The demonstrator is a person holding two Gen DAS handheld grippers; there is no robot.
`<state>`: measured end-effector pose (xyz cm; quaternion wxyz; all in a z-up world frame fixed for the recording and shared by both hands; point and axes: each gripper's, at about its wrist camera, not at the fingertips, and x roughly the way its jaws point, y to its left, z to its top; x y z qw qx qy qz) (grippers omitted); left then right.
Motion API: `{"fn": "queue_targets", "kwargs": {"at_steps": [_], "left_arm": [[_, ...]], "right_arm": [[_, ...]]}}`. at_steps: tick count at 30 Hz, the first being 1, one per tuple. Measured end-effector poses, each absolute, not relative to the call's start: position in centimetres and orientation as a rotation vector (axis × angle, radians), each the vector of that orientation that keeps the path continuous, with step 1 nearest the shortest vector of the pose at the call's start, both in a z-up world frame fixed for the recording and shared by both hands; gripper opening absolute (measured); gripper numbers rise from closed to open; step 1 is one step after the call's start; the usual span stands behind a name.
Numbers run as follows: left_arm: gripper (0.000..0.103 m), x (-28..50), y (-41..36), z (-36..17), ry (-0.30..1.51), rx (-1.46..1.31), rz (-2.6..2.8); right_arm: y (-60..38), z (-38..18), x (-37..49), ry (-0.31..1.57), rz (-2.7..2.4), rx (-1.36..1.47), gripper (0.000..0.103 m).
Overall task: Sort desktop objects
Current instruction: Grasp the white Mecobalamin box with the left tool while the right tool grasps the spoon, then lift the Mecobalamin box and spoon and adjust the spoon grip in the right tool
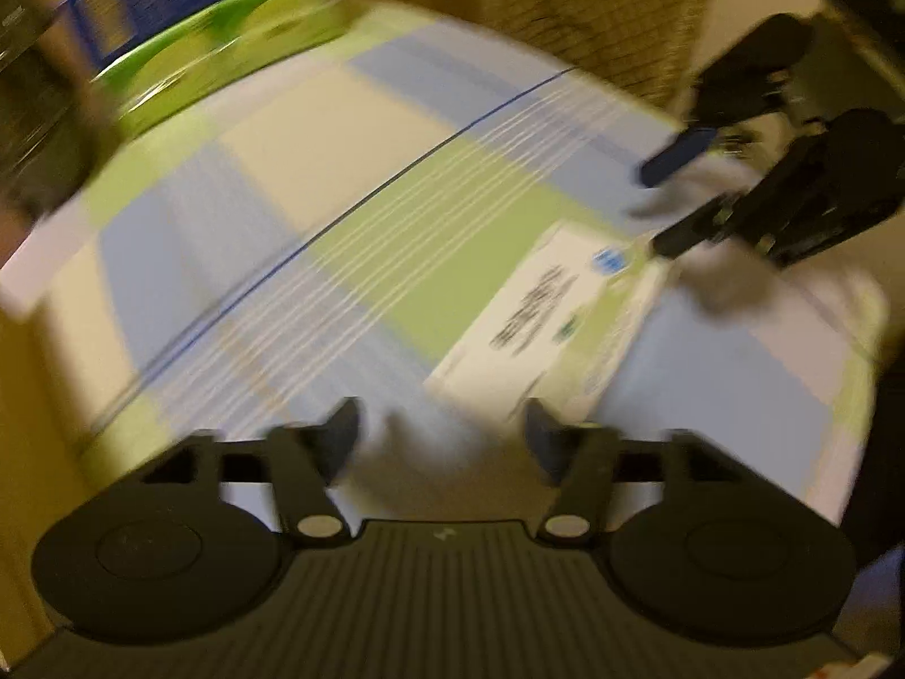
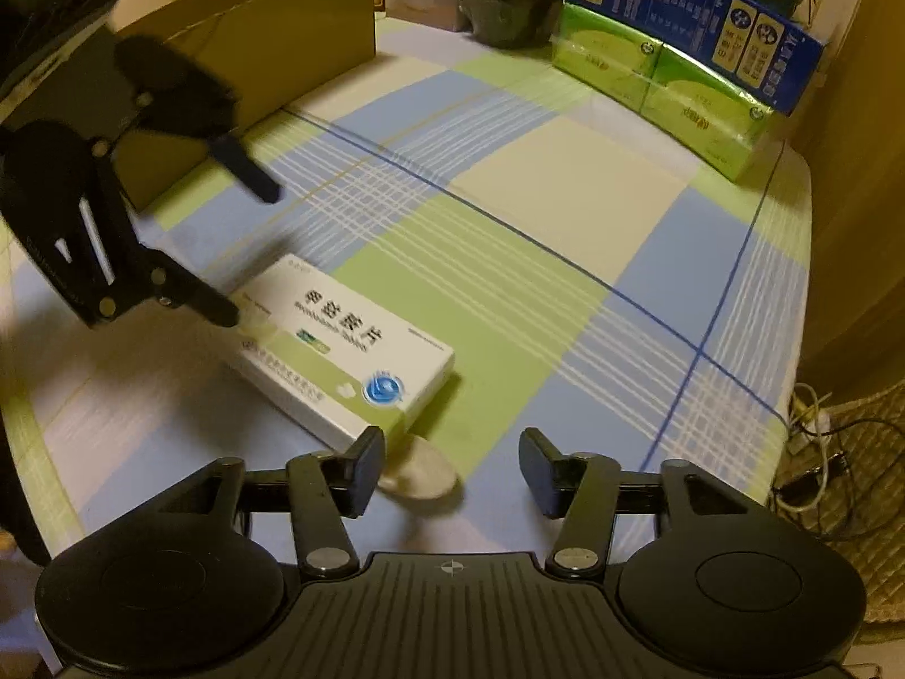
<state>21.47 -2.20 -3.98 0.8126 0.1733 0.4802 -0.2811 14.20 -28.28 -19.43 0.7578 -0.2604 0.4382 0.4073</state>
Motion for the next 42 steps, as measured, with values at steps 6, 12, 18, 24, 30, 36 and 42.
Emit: {"fn": "queue_targets", "kwargs": {"at_steps": [6,12,18,24,30,36,42], "left_arm": [[0.074,23.5,-6.0,-4.4,1.004,0.465,-0.817],[0.073,24.5,-9.5,-7.0,1.058,0.574,-0.931],[0.069,24.3,-9.2,-7.4,1.074,0.549,-0.901],[0.069,21.8,-5.0,-5.3,1.060,0.392,-0.697],[0.069,18.4,-0.5,-5.6,1.088,0.158,-0.457],[0.069,16.7,0.7,-6.2,1.090,0.027,-0.349],[0.069,15.8,1.0,-6.3,1.067,-0.002,-0.304]], "right_arm": [[-29.5,-20.2,13.7,0.975,0.926,-0.606,0.054],[-29.4,-21.1,13.3,0.972,0.983,-0.635,0.056],[-27.7,-21.8,13.1,0.936,1.049,-0.754,0.061],[-26.0,-23.2,13.0,0.936,1.121,-0.873,0.061],[-25.3,-23.5,13.2,0.973,1.127,-0.864,0.045],[-25.6,-23.4,13.3,1.083,1.019,-0.725,0.011],[-25.7,-22.8,13.4,1.172,0.882,-0.501,0.007]]}}
